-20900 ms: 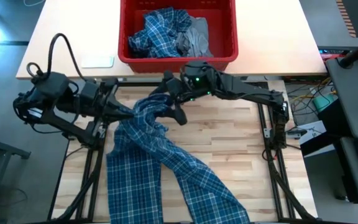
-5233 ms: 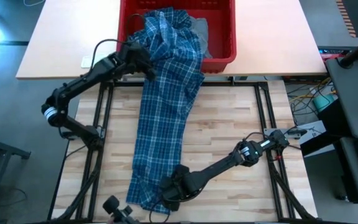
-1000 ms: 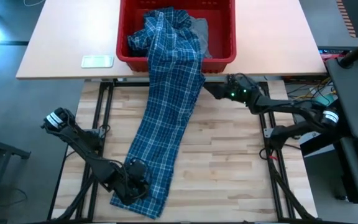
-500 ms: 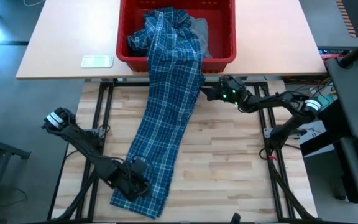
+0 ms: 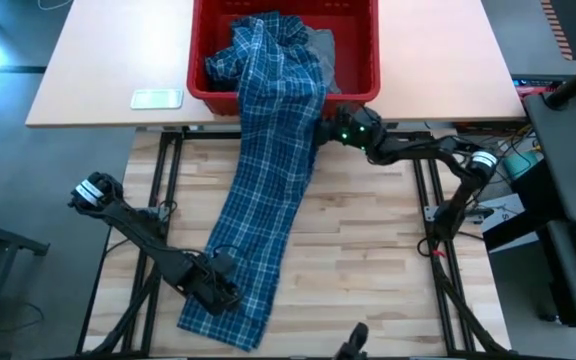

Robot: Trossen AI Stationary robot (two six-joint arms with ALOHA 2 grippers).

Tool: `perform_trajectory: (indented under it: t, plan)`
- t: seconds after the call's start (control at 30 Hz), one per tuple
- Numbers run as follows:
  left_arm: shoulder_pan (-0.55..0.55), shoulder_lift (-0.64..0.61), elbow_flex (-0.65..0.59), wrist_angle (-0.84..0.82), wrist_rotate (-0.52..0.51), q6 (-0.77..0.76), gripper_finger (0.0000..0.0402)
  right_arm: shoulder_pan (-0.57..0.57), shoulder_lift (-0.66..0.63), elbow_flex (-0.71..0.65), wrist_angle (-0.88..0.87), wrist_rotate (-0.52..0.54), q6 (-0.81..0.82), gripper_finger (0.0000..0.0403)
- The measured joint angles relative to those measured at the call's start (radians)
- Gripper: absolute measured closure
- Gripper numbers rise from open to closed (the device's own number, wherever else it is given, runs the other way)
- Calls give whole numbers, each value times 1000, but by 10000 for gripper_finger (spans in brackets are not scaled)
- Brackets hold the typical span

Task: Fold Laundry from Bin
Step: Fold the blue patterned pants

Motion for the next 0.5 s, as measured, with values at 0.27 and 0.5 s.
perform_trajectory:
  t: [0.27, 0.5]
  plan:
    - [-3, 10, -15, 29, 6, -14, 210, 9, -233, -43, -19, 277, -77, 394]
    - [-2, 41, -42, 86, -52, -10, 210, 8, -422, -52, -281, 370, -145, 394]
